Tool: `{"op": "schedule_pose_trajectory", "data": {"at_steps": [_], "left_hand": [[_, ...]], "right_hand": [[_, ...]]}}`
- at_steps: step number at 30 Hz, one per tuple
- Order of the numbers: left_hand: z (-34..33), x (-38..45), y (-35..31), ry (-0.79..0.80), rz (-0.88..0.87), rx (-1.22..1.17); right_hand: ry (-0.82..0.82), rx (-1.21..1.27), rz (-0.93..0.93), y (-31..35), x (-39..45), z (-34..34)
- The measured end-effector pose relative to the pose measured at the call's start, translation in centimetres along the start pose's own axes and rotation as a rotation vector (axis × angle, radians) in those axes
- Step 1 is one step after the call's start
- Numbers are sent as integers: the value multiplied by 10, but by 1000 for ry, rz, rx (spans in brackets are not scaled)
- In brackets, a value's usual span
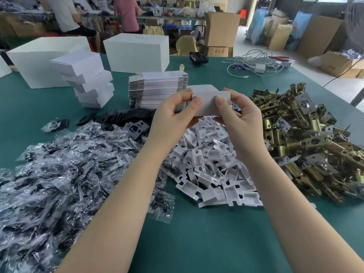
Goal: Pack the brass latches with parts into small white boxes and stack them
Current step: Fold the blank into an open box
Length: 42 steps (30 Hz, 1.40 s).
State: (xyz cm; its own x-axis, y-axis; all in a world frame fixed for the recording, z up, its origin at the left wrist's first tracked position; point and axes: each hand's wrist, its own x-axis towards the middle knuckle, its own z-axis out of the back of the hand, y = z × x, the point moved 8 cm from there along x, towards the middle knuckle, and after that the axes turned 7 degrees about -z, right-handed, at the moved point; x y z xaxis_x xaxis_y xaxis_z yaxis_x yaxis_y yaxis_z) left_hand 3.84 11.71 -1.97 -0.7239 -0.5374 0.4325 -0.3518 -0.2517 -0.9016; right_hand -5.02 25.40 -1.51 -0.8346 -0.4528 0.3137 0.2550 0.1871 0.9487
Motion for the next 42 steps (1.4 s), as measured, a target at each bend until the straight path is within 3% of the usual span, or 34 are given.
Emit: {"op": "schedule_pose_trajectory", "data": {"at_steps": [11,20,25,33,42], "left_hand": [[-4,-4,3,-40,96,-96],[-2,0,-7,-28,-67,28],[-3,-2,-2,-48,-29,52],[-6,-5,14,-48,97,-52],[-8,-4,13,0,187,-393]], "right_hand": [[-82,77,-21,-1,-1,5],[-53,104,-44,-2,-4,0],[-60,81,-73,-9,-2,0],[-68,57,-43,-11,-3,2],[116,273,-178,-16,-2,-12]]}}
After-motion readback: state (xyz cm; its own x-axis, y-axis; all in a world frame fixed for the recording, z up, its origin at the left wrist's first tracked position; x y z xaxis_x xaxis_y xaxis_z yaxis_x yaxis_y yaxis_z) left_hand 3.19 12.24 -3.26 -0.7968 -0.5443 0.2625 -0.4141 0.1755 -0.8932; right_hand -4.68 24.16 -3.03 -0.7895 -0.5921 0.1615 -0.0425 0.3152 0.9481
